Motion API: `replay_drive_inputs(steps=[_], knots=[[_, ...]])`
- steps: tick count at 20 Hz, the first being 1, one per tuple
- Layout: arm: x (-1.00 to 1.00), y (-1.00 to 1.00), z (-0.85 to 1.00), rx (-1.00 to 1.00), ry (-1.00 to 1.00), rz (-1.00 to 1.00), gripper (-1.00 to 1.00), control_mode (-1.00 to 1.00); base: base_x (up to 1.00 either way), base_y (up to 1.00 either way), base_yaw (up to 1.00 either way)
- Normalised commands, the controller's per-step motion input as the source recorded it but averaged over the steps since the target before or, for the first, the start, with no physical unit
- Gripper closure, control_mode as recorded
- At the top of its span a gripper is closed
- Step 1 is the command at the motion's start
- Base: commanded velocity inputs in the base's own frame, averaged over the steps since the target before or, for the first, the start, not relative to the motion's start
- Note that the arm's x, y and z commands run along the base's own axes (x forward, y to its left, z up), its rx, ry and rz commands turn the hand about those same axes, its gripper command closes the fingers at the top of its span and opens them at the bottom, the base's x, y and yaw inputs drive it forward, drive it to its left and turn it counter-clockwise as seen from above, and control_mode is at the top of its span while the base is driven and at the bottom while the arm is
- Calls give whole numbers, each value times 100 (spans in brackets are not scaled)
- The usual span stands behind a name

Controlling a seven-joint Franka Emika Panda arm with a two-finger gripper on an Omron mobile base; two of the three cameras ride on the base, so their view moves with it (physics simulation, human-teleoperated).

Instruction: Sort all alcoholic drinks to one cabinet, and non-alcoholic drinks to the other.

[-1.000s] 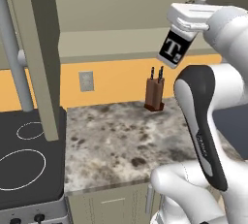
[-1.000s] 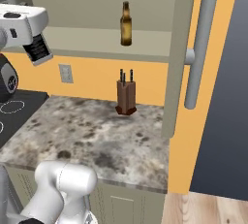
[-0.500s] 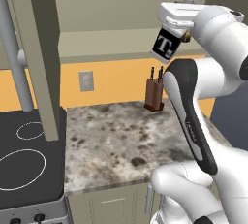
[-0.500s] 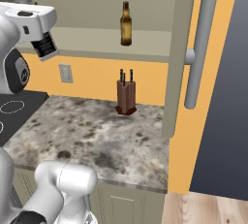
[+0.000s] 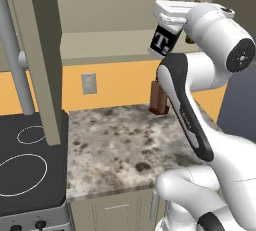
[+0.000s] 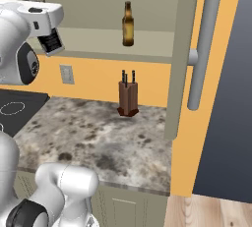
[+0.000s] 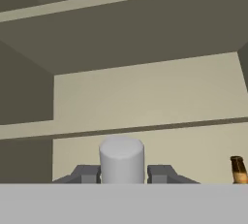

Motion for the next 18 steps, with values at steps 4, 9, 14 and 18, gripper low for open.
replay_drive_inputs(steps=[4,9,14,18], knots=[[41,11,0,0,0,0,100,-100,0,0,0],[50,6,0,0,0,0,100,-100,0,0,0],[51,7,-1,0,0,0,100,-100,0,0,0],[44,8,-13,0,0,0,100,-100,0,0,0]])
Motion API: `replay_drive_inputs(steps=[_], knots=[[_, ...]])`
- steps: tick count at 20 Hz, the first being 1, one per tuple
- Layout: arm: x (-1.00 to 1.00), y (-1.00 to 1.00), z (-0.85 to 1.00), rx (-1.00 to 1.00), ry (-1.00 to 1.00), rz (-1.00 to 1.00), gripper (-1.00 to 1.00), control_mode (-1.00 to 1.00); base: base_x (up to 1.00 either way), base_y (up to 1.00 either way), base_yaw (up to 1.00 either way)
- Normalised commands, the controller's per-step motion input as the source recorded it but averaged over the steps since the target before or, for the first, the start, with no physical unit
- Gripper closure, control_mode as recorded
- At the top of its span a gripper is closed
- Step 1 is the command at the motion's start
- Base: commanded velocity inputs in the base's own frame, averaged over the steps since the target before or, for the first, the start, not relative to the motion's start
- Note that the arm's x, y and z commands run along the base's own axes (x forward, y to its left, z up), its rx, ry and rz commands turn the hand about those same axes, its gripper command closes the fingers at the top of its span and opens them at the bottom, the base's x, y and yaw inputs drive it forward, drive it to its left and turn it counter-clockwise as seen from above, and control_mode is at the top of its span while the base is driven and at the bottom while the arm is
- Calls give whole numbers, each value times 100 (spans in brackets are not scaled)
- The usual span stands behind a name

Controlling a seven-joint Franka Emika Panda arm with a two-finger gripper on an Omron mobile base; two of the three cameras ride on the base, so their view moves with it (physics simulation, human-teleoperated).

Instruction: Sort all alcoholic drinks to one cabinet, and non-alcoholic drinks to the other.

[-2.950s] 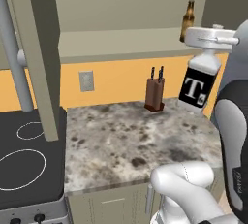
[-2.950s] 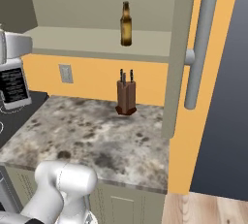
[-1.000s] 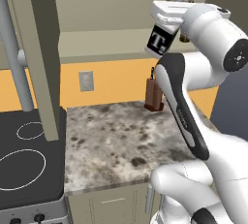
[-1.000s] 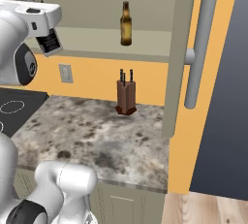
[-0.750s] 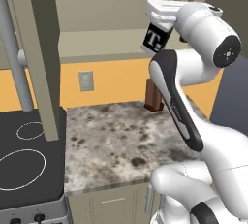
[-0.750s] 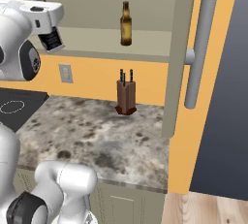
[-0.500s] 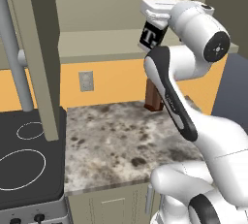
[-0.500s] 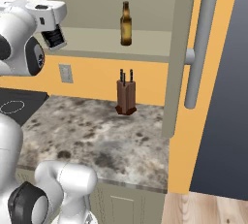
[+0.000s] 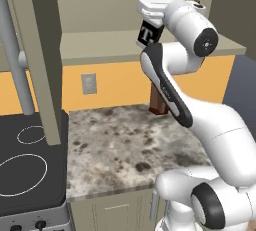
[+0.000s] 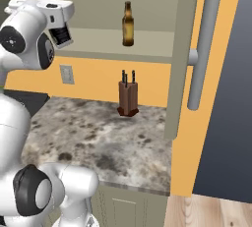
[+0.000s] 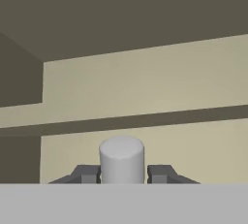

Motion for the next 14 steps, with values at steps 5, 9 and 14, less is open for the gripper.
replay_drive_inputs(steps=[5,9,14], knots=[[45,6,-16,0,0,0,100,-100,0,0,0],[49,13,-12,0,0,0,100,-100,0,0,0],[51,19,-13,0,0,0,100,-100,0,0,0]])
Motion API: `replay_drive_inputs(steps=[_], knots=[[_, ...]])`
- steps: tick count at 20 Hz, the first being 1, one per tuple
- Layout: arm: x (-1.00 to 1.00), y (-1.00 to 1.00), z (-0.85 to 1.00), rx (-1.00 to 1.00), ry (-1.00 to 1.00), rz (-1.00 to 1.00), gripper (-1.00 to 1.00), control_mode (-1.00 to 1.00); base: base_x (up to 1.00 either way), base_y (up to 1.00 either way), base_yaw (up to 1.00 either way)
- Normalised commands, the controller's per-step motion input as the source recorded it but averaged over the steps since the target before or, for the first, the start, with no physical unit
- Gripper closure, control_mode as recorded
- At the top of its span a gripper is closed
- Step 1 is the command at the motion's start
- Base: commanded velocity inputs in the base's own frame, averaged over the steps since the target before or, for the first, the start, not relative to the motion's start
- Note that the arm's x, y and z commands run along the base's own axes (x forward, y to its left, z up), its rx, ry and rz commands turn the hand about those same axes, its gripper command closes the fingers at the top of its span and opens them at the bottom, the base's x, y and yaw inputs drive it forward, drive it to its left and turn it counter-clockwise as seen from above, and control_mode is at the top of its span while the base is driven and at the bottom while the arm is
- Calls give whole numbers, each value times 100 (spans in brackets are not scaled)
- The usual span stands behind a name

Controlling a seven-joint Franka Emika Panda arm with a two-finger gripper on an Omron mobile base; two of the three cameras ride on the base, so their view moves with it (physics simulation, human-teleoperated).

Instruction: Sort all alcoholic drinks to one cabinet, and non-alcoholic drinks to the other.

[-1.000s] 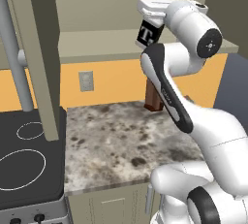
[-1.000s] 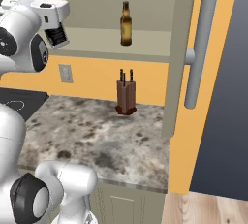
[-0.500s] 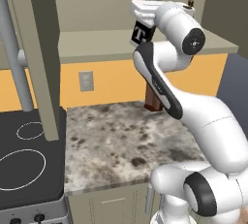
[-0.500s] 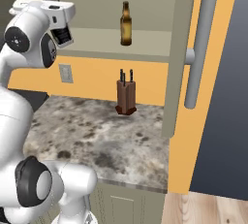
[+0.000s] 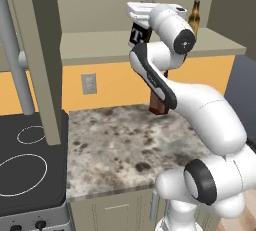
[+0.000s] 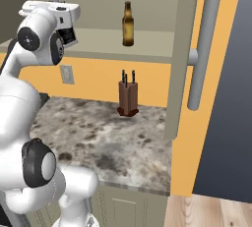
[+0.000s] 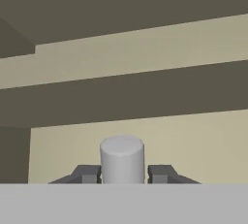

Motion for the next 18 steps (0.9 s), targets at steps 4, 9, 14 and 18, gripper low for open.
replay_drive_inputs(steps=[4,9,14,18], knots=[[53,21,-8,0,0,0,100,-100,0,0,0],[53,18,-2,0,0,0,100,-100,0,0,0],[44,15,0,0,0,0,100,-100,0,0,0],[48,13,-5,0,0,0,100,-100,0,0,0]])
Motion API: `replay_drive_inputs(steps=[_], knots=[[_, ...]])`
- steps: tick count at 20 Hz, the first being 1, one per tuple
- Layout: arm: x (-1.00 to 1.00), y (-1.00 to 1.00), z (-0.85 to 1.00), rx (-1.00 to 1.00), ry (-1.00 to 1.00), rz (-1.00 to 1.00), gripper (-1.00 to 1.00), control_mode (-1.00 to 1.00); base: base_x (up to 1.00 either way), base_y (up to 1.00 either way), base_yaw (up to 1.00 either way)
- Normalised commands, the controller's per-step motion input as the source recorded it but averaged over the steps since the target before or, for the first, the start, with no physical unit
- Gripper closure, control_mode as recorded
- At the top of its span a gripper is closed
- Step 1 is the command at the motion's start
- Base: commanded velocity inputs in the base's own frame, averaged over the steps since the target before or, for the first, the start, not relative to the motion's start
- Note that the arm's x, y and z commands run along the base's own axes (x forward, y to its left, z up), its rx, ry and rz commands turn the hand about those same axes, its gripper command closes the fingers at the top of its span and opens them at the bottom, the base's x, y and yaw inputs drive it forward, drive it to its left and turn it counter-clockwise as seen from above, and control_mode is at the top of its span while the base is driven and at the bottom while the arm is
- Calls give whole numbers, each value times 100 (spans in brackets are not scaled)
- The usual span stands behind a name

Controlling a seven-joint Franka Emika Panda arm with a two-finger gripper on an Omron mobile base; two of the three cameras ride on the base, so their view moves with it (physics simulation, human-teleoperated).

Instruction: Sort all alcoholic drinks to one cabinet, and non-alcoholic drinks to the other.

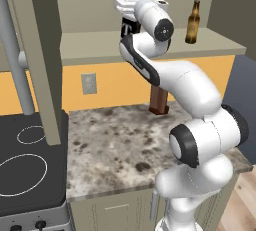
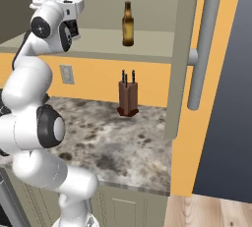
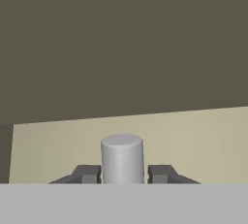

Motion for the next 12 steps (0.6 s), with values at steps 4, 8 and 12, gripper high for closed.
replay_drive_inputs(steps=[4,8,12], knots=[[46,16,-17,0,0,0,-100,-100,0,0,0],[41,19,-14,0,0,0,-100,-100,0,0,0],[16,3,-1,0,0,0,-100,-100,0,0,0]])
